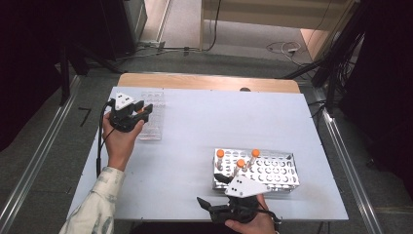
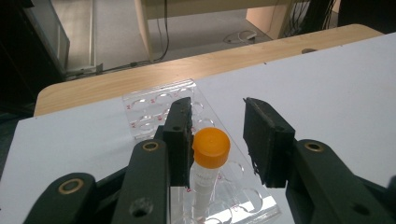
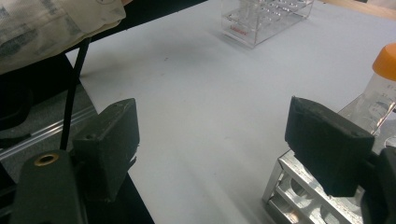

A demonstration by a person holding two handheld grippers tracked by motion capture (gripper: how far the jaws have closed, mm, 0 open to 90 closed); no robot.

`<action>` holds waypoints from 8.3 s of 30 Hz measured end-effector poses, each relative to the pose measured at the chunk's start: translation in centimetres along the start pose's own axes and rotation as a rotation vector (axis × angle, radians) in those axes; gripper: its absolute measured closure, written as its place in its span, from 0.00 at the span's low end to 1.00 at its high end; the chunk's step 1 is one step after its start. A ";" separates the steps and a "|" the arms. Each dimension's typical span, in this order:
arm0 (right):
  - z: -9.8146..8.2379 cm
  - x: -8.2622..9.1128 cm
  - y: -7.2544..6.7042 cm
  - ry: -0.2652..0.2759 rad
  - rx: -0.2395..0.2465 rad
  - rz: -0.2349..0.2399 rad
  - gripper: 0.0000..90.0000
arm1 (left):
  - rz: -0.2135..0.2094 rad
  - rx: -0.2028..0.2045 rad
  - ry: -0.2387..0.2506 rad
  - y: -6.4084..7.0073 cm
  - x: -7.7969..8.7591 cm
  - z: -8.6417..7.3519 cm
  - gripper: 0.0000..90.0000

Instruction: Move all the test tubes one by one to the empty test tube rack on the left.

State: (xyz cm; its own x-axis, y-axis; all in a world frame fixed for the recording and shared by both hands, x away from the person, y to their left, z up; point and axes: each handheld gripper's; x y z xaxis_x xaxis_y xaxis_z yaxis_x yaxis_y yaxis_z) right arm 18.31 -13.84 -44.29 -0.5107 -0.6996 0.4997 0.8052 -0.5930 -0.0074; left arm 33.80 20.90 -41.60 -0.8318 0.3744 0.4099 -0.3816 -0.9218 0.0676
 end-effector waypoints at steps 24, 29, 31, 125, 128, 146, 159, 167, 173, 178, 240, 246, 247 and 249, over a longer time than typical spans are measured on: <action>-0.3 0.7 0.5 0.008 -0.018 -0.018 0.18 | -0.101 0.100 0.086 2.5 3.8 -0.7 0.37; -0.6 1.4 0.9 0.015 -0.033 -0.035 0.18 | -0.118 0.093 0.090 3.9 4.7 -1.7 0.32; -0.7 1.7 1.1 0.019 -0.036 -0.041 0.18 | -0.123 0.096 0.092 4.2 5.0 -2.1 0.31; -0.4 5.2 9.4 0.113 -0.213 -0.445 0.80 | -0.187 0.102 0.060 6.0 6.2 -3.8 0.25; 0.1 6.2 9.2 0.138 -0.214 -0.438 0.80 | -0.191 0.101 0.061 6.1 6.2 -3.8 0.25; 0.9 9.3 5.8 0.138 -0.175 -0.334 0.80 | -0.194 0.101 0.069 6.1 6.6 -3.7 0.25; 0.8 6.9 3.8 0.098 -0.141 -0.221 0.80 | -0.202 0.097 0.063 6.2 6.6 -3.7 0.24; 1.1 5.4 2.6 0.083 -0.120 -0.155 0.80 | -0.208 0.090 0.054 6.4 6.4 -3.7 0.23; 1.3 4.0 1.8 0.070 -0.094 -0.125 0.80 | -0.218 0.085 0.049 6.6 6.3 -3.8 0.22; 1.4 2.7 1.6 0.063 -0.084 -0.105 0.80 | -0.225 0.081 0.053 6.9 6.3 -3.7 0.22; 3.3 -4.8 0.1 -0.015 -0.052 -0.116 0.80 | -0.503 -0.124 -0.016 15.1 6.3 -4.3 0.69; 3.3 -4.9 0.1 -0.021 -0.051 -0.117 0.80 | -0.511 -0.115 -0.018 15.0 6.3 -4.4 0.76; 3.3 -4.9 0.1 -0.021 -0.053 -0.117 0.80 | -0.511 -0.116 -0.018 15.0 6.3 -4.4 0.77; 3.3 -4.9 0.1 -0.020 -0.053 -0.116 0.80 | -0.511 -0.116 -0.018 15.0 6.3 -4.4 0.77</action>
State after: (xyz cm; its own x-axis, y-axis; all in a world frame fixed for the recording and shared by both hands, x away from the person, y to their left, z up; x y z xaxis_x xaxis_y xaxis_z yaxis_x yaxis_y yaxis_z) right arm 21.86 -9.16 -43.92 -0.5929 -0.6173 0.5171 0.7238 -0.6900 0.0062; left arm 21.08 9.90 -42.00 -0.5212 0.7708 0.3665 -0.7798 -0.6046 0.1627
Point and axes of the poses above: each handheld gripper's, and its own axes: x roughly backward along the jaws, z roughly out of its top, y roughly to its right, and after that the axes turned 6 degrees about -z, right-handed
